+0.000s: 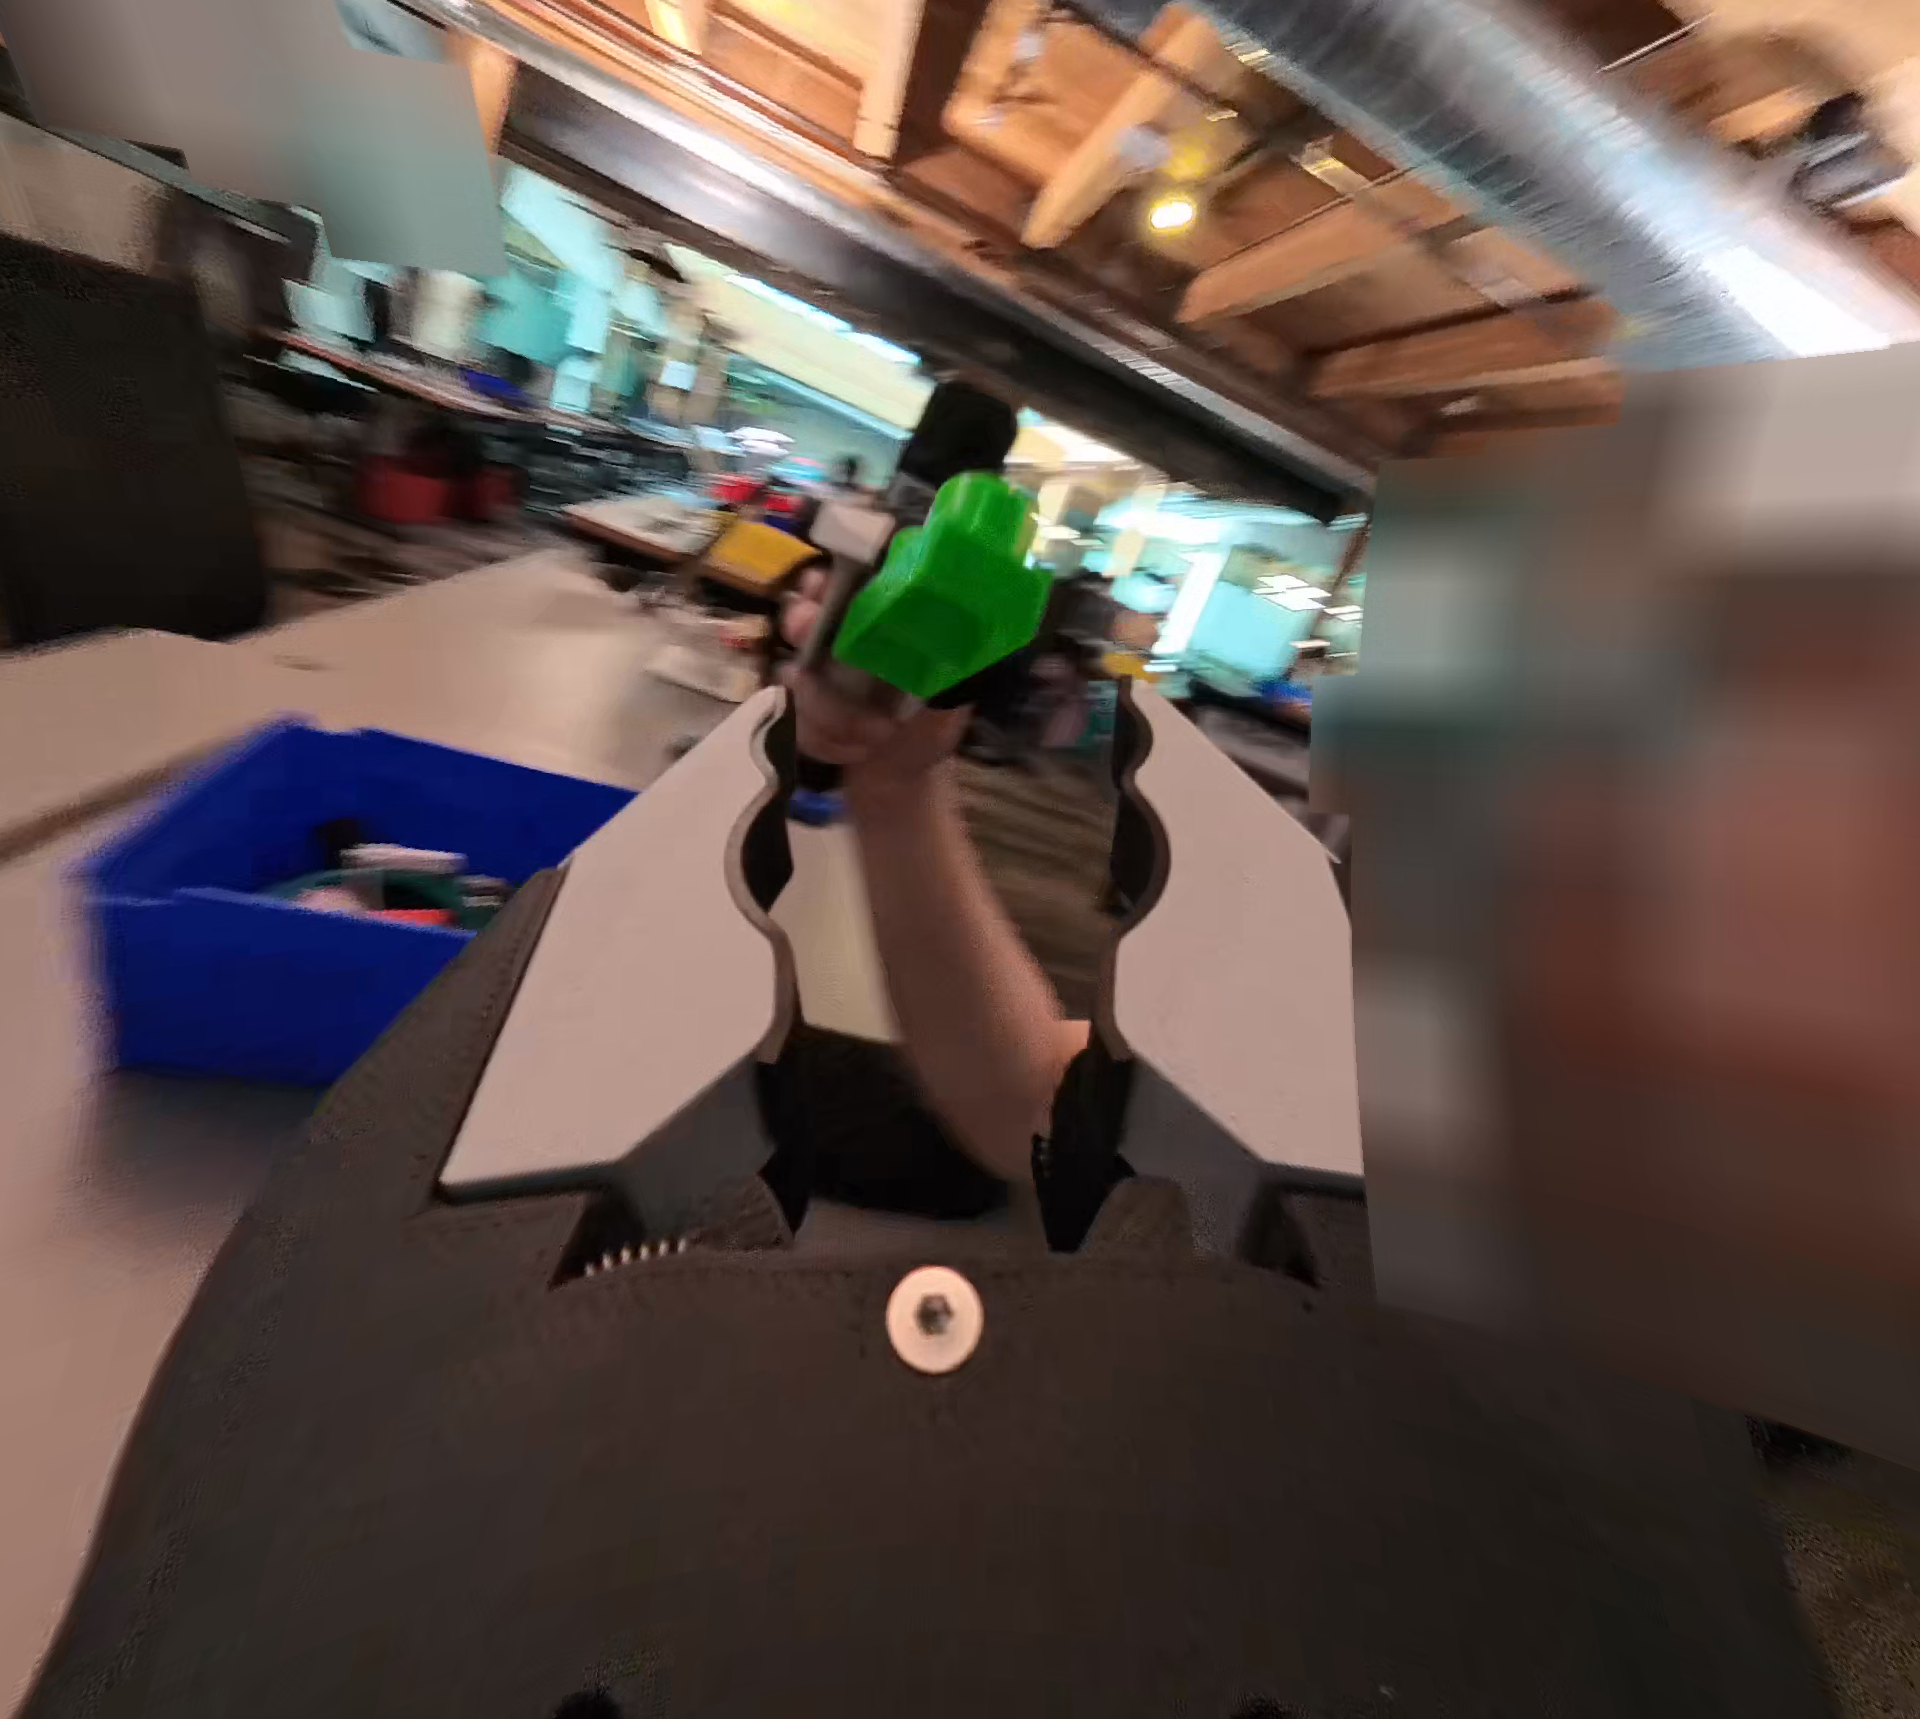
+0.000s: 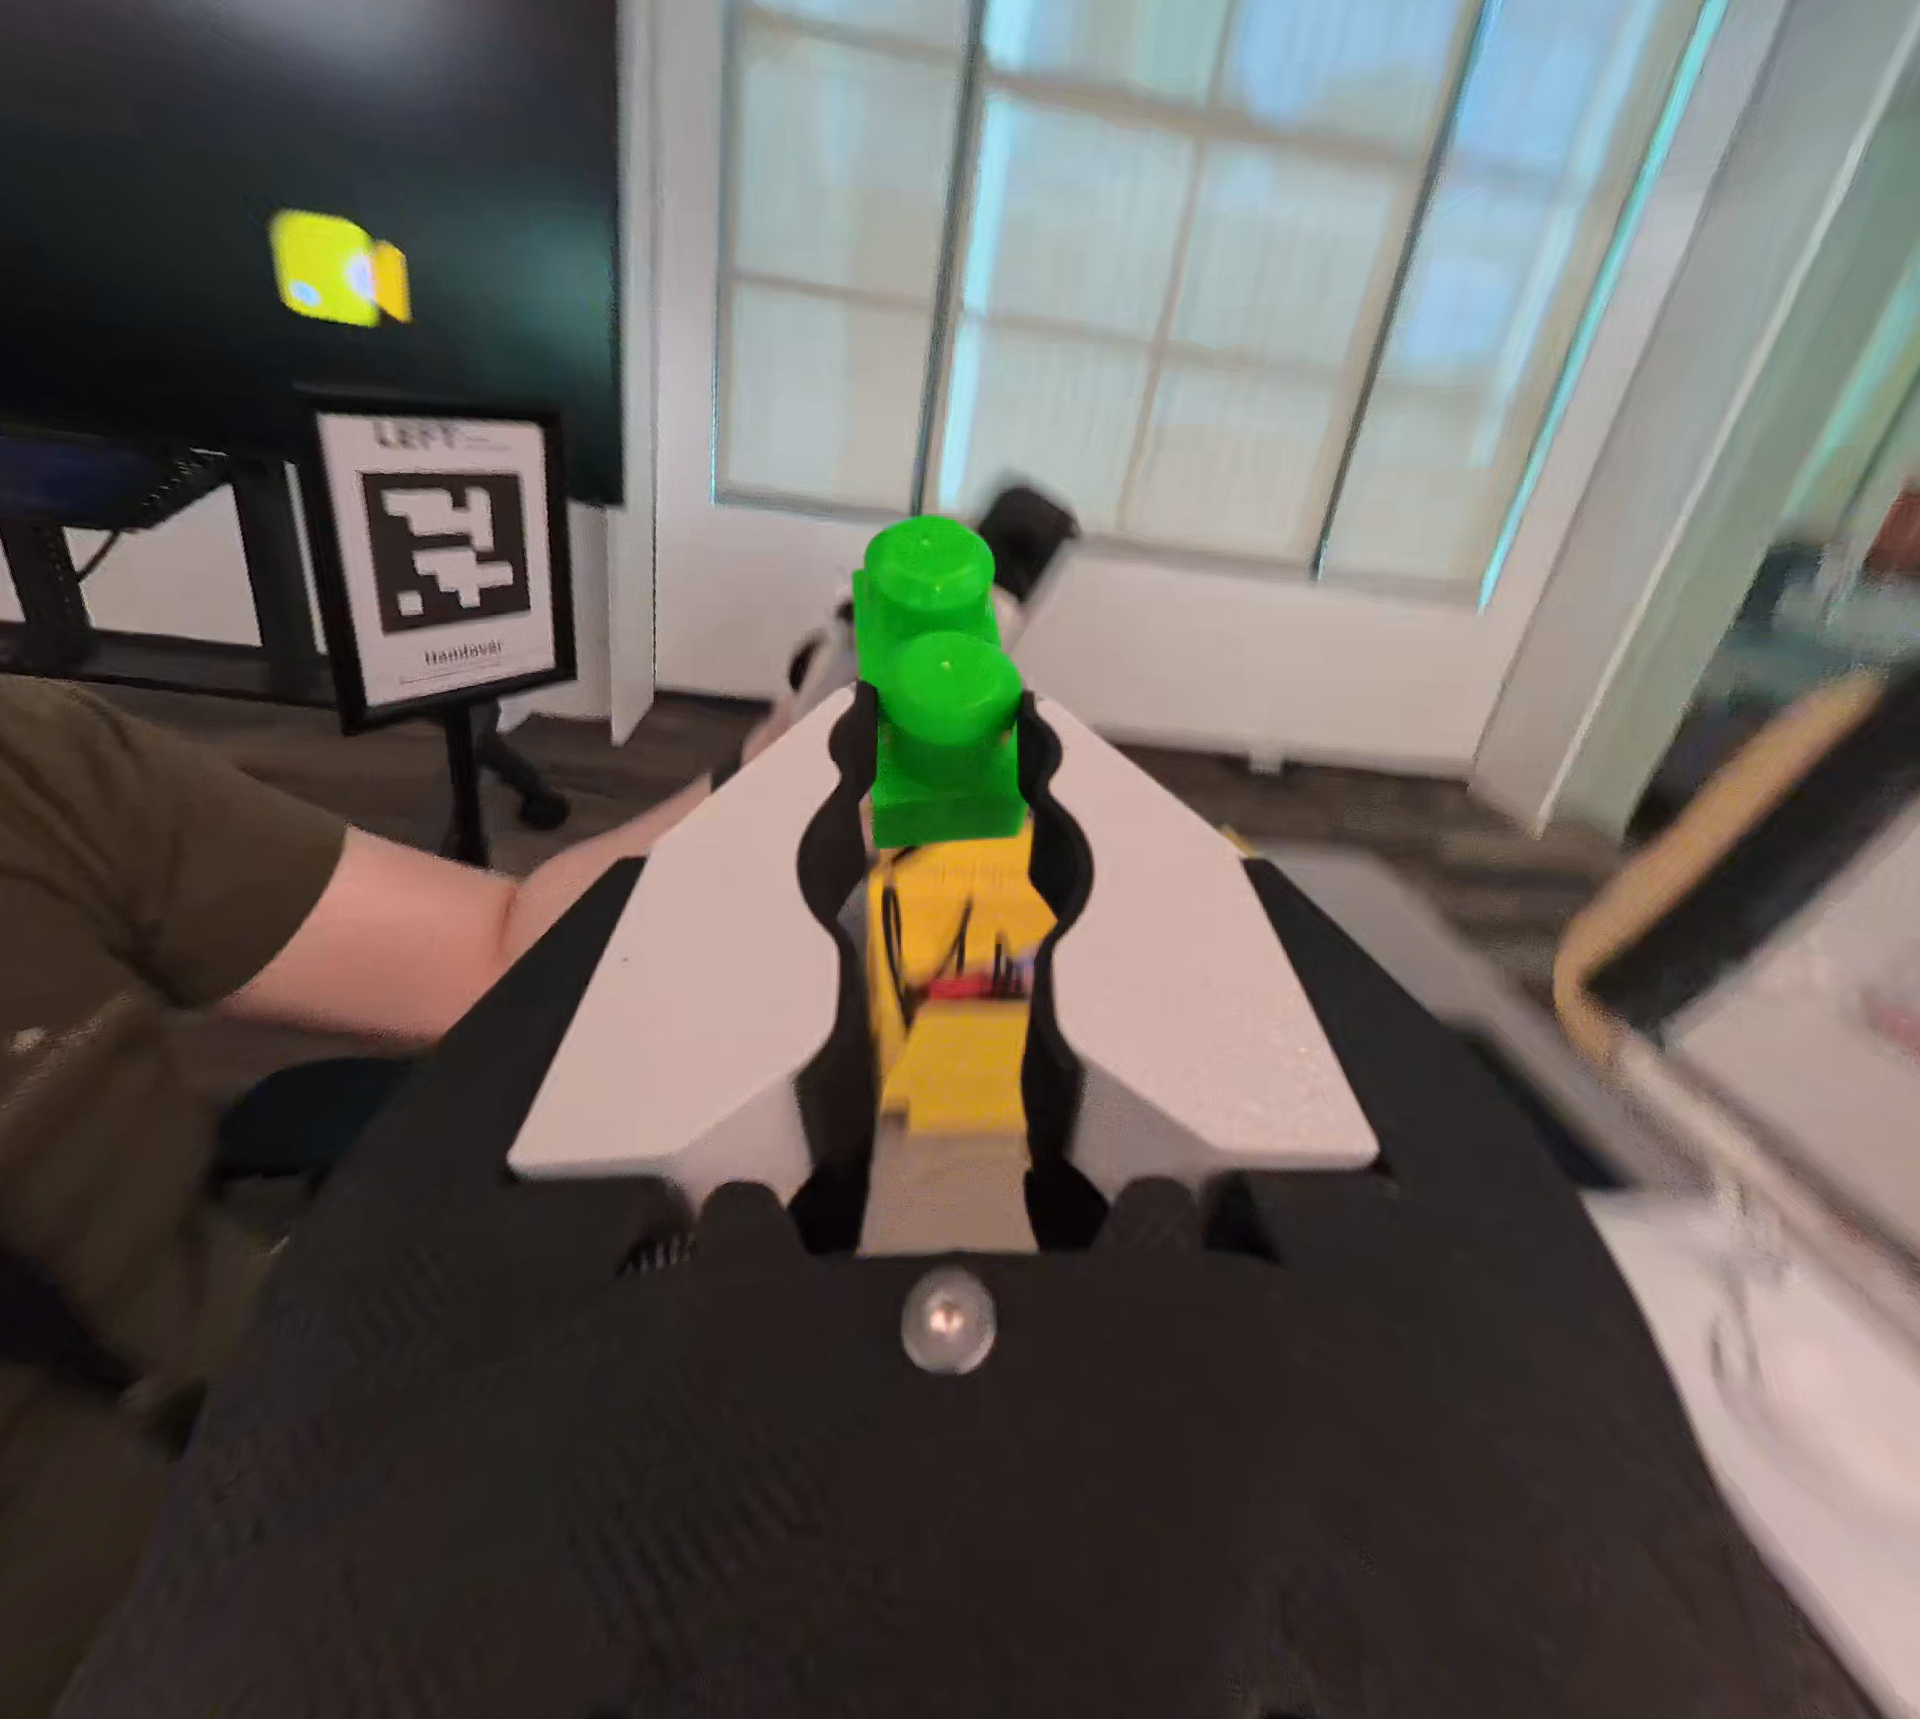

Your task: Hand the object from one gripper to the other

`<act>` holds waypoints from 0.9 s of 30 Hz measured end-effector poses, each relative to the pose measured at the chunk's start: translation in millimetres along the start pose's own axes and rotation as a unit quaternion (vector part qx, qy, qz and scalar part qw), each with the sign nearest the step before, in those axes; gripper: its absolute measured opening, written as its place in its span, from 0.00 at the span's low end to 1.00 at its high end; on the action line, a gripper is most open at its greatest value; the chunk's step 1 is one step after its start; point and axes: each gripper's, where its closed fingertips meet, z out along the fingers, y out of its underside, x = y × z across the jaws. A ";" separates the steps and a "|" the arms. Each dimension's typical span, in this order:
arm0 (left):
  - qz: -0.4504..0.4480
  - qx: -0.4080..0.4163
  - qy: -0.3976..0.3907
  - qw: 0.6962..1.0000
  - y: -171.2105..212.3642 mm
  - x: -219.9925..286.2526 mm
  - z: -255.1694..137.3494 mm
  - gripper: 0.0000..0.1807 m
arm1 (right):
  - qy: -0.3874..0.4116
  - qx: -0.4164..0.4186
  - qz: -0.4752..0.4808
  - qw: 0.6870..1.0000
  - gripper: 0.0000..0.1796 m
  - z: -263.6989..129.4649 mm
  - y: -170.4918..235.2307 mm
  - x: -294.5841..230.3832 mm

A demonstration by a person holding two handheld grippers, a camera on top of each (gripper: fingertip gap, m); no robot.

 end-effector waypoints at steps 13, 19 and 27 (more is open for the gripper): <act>0.195 -0.207 -0.186 0.940 76.3 -62.4 32.3 0.33 | -0.006 -0.268 0.197 0.943 0.14 -33.2 115.3 23.5; 0.144 -0.205 -0.171 0.953 84.9 -68.3 36.0 0.23 | -0.027 -0.282 0.160 0.946 0.14 -28.4 115.4 12.2; 0.144 -0.199 -0.148 0.958 83.8 -64.3 36.4 0.15 | -0.019 -0.267 0.084 0.960 0.15 -19.8 106.0 11.2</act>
